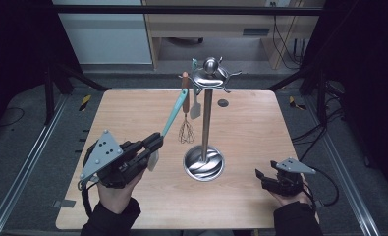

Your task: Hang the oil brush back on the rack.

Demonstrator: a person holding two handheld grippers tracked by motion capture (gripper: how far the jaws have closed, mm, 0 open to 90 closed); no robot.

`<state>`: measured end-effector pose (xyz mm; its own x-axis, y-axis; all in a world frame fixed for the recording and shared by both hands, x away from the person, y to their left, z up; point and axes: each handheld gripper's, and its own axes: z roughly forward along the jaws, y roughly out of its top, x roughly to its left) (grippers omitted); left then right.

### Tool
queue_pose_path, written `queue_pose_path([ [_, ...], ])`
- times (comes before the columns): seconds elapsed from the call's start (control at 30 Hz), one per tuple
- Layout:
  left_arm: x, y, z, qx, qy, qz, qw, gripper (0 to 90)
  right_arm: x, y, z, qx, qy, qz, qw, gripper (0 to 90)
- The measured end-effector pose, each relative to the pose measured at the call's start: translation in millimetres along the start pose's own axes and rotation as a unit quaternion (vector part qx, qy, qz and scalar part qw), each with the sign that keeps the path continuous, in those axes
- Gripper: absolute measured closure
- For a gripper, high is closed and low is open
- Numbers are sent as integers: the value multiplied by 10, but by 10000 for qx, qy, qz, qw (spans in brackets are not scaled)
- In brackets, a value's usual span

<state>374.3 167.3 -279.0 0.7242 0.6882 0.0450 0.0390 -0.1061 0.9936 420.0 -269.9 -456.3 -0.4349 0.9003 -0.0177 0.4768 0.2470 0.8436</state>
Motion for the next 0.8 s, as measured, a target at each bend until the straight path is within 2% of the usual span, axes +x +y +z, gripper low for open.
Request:
queue_pose_path([
  [0.4,-89,29,78,67,-63,115,9999,825,0,1,-6,4,18,36,10000,332],
  [0.8,-112,26,155,228,38,191,9995,826,-2,1,-3,-6,12,13,10000,332],
])
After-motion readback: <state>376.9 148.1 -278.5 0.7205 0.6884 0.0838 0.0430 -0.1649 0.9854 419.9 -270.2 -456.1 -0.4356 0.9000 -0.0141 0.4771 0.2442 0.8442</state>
